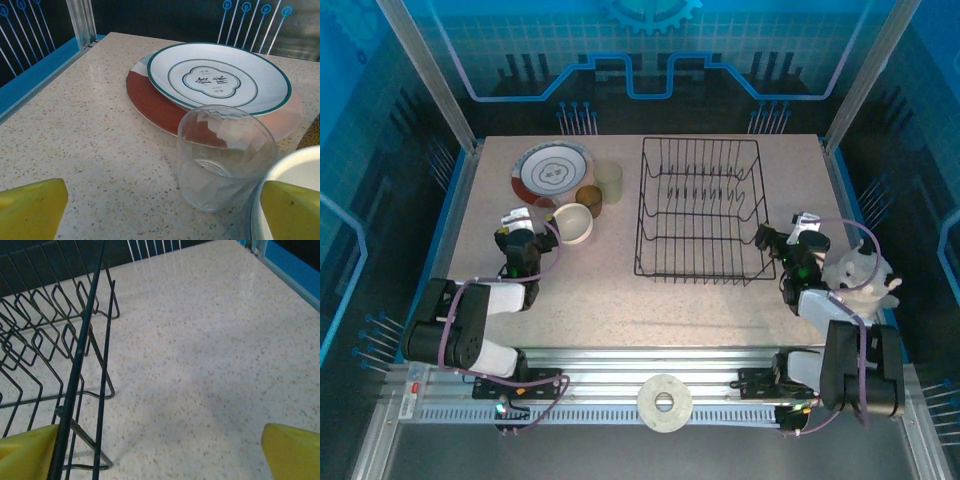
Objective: Unload the mixed dishes from the dish rack
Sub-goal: Reset both arms
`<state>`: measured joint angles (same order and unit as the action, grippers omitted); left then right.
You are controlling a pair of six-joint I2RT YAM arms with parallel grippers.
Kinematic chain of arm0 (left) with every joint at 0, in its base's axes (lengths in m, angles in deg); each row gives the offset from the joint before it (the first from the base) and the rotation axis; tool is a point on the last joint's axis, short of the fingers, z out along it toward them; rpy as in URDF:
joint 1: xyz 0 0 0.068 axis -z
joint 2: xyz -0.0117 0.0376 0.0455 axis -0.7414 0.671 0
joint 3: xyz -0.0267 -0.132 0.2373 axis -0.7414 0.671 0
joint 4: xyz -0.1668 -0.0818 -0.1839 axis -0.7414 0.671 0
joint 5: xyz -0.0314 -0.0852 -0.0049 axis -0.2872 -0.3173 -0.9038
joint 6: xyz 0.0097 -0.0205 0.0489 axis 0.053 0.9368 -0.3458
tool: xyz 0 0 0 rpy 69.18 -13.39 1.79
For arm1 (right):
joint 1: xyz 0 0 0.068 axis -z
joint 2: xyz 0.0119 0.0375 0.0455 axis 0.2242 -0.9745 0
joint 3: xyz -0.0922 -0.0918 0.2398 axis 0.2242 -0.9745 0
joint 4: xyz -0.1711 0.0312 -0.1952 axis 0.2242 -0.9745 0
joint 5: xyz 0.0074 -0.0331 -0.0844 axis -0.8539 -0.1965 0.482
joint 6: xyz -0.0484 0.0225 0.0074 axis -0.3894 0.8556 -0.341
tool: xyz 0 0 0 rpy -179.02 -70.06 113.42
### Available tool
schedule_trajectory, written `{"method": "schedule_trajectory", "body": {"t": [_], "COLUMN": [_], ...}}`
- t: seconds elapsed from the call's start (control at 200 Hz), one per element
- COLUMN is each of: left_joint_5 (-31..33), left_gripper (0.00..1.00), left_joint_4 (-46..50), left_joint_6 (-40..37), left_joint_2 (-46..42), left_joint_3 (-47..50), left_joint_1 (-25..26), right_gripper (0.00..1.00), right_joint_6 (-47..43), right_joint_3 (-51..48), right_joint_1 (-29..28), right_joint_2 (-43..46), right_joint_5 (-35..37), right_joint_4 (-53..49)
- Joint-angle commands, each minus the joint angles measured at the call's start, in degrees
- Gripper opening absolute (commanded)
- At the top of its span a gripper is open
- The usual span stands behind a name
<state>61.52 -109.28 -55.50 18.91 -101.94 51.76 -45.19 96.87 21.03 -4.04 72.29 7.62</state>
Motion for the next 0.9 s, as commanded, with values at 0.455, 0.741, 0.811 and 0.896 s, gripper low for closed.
{"method": "schedule_trajectory", "body": {"t": [0.455, 0.741, 0.811, 0.896], "left_joint_5": [-7.27, -8.01, -8.01, -7.97], "left_gripper": [0.99, 0.99, 0.99, 0.99], "left_joint_4": [-18.12, -17.93, -17.86, -17.9], "left_joint_6": [-3.86, -3.92, -3.92, -3.92], "left_joint_2": [6.76, 6.8, 6.8, 6.8], "left_joint_3": [4.71, 4.77, 4.79, 4.8], "left_joint_1": [-0.56, -0.56, -0.56, -0.59], "right_gripper": [1.0, 1.0, 1.0, 1.0], "right_joint_6": [-2.45, -9.25, -10.32, -10.82], "right_joint_3": [0.37, -0.11, 0.02, -0.71], "right_joint_1": [-1.34, -6.89, -8.0, -8.77], "right_joint_2": [-10.26, -12.18, -13.22, -15.66], "right_joint_5": [-3.05, -2.16, -1.47, -0.38], "right_joint_4": [15.56, 19.66, 20.44, 23.81]}}
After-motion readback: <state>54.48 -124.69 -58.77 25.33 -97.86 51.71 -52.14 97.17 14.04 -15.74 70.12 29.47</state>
